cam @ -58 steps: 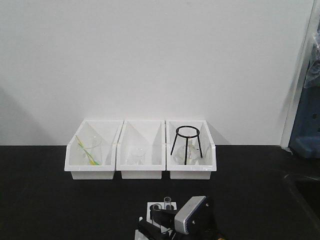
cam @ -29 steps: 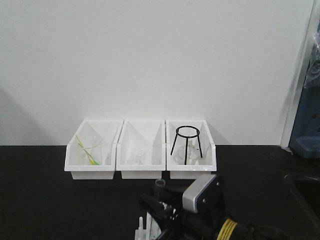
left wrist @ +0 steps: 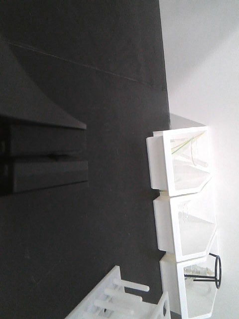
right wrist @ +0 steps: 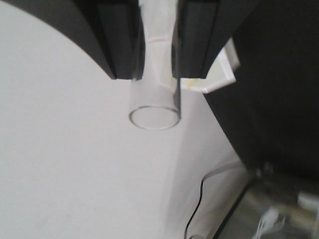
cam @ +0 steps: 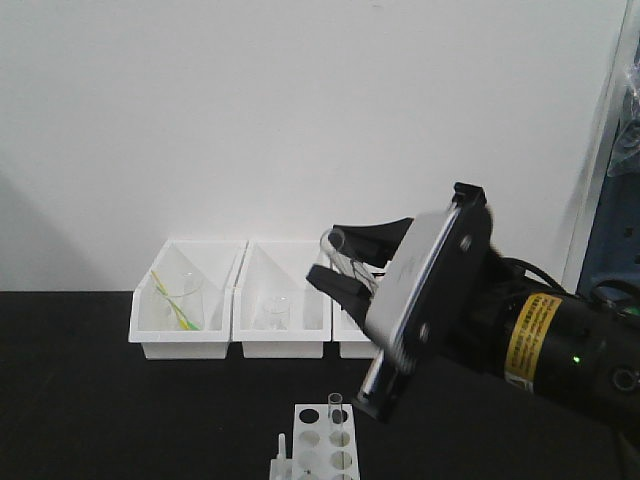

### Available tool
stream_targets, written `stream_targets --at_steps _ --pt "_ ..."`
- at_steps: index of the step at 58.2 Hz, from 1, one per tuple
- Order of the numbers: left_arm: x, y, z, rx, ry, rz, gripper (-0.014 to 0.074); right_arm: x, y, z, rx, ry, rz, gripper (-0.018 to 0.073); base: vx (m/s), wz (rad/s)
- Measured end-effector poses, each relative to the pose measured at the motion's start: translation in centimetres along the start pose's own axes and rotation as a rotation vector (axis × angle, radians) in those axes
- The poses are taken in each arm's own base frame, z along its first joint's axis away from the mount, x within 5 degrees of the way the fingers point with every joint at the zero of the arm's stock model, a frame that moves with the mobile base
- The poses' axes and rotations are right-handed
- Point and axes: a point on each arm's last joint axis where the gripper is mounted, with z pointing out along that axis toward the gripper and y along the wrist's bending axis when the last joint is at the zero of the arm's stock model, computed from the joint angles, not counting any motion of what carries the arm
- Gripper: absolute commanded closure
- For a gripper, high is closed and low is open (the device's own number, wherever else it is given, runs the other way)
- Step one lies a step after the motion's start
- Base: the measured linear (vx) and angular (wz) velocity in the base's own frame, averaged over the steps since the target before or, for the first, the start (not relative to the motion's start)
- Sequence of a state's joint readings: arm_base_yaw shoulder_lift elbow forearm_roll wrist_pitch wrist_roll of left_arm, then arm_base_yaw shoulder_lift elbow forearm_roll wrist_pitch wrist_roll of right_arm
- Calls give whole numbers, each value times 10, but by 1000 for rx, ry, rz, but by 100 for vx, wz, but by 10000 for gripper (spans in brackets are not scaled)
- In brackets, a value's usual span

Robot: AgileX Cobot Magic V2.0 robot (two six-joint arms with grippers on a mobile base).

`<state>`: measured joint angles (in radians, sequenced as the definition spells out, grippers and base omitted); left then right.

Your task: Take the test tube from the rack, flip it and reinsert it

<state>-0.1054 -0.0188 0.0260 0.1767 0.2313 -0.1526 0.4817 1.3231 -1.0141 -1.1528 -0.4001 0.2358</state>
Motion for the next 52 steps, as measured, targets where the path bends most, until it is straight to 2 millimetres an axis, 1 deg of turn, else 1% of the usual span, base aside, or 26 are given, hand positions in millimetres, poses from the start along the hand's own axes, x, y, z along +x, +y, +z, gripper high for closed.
stream_targets --at_steps 4,7,9,11,15,17,20,22,29,31,35,39,43,47,52 --pt "0 0 0 0 0 0 602 3 3 -4 -60 57 -374 570 0 0" --pt "0 0 0 0 0 0 602 7 4 -5 -97 89 -583 569 0 0" --pt "0 0 0 0 0 0 602 9 5 -5 -116 107 -675 568 0 0" --pt "0 0 0 0 0 0 602 10 5 -5 -128 118 -726 568 0 0" --pt "0 0 0 0 0 0 602 11 4 -5 -126 131 -718 566 0 0" --pt "0 0 0 0 0 0 602 11 3 -5 -110 139 -654 566 0 0" --pt "0 0 0 0 0 0 602 12 1 -5 -69 155 -488 566 0 0" --pt "0 0 0 0 0 0 602 12 -2 -5 -27 166 -322 566 0 0" --pt "0 0 0 0 0 0 602 19 -12 -7 157 228 389 566 0 0" --pt "0 0 0 0 0 0 602 23 -13 -8 197 255 550 566 0 0" --pt "0 0 0 0 0 0 602 29 -12 -9 245 298 768 566 0 0" --pt "0 0 0 0 0 0 602 35 -5 -9 251 304 873 566 0 0" --pt "0 0 0 0 0 0 602 38 8 -8 222 237 920 566 0 0" --pt "0 0 0 0 0 0 602 44 25 -8 179 162 936 566 0 0" --pt "0 0 0 0 0 0 602 49 48 -10 122 35 904 566 0 0"
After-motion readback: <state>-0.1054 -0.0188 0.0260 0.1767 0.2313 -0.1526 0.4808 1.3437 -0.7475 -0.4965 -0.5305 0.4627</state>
